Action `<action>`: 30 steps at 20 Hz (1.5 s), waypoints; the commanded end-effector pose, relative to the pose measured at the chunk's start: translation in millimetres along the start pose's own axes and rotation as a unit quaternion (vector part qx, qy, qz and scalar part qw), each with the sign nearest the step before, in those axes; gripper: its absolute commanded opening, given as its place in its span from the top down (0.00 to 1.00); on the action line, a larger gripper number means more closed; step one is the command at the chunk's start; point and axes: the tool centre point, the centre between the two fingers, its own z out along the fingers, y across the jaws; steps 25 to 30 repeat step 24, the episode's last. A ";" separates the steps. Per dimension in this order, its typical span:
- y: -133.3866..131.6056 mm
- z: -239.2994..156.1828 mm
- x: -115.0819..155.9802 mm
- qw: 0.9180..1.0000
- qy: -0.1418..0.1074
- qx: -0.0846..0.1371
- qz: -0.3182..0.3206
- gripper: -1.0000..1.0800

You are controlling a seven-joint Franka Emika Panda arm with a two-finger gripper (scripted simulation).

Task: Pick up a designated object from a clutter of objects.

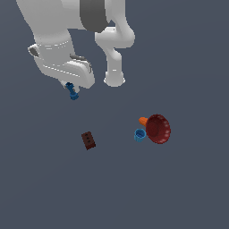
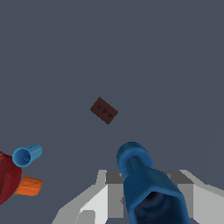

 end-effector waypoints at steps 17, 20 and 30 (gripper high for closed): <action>5.2 -107.3 39.1 1.000 0.000 0.001 -0.001 1.00; 5.4 -111.9 41.3 1.000 0.000 0.001 -0.001 1.00; 5.4 -113.8 42.4 1.000 0.000 0.001 -0.001 1.00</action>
